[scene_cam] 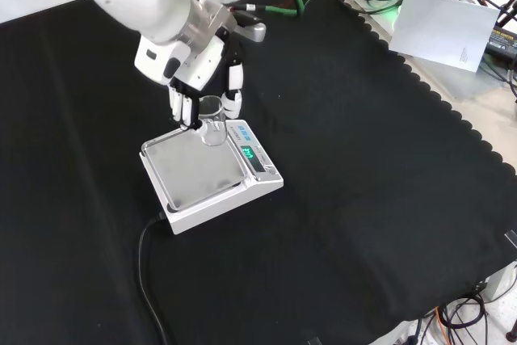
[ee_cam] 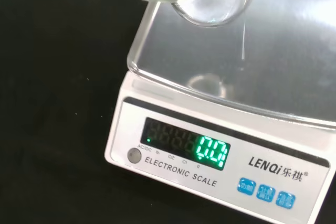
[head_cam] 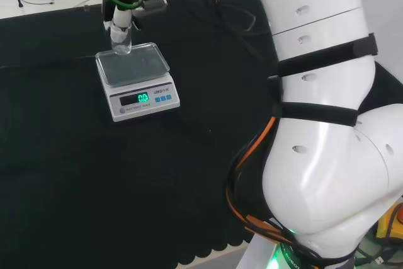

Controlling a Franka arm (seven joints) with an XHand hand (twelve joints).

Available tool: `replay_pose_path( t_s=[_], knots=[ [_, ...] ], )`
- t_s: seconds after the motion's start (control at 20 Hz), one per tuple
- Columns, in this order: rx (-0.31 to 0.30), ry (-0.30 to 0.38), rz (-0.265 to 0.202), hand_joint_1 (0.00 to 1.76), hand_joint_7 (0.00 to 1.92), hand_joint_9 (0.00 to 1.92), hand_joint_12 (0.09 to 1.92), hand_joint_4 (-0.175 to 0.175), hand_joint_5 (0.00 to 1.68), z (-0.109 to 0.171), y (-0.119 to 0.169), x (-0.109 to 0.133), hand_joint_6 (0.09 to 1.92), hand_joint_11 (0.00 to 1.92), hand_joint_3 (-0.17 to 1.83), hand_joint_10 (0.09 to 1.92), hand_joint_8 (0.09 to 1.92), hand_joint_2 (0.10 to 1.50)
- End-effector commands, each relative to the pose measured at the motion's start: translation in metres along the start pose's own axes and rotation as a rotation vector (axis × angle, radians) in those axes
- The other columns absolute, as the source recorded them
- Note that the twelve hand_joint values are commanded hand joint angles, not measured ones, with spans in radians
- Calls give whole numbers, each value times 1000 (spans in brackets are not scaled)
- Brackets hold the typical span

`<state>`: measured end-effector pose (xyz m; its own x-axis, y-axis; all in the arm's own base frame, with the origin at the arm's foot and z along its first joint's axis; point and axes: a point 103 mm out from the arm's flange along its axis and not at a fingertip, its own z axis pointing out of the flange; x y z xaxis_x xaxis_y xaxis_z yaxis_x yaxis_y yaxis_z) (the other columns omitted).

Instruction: Put the beaker on the electronic balance.

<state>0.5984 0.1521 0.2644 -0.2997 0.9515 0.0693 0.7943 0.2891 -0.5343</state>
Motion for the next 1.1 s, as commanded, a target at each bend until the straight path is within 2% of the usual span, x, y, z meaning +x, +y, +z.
replay_pose_path(
  t_s=[0.05, 0.5, 1.1],
  knots=[
    [44, 30, 20, 1519, 966, 1179, 767, -175, 1053, 16, 8, -15, 839, 1181, -175, 1024, 902, 1094],
    [53, 72, 31, 1519, 970, 1171, 761, -175, 1055, 33, 19, -21, 836, 1191, -175, 1026, 899, 1093],
    [54, 92, 62, 1519, 978, 1170, 750, -175, 1058, 45, 42, -30, 830, 1197, -175, 1025, 892, 1091]
  ],
)
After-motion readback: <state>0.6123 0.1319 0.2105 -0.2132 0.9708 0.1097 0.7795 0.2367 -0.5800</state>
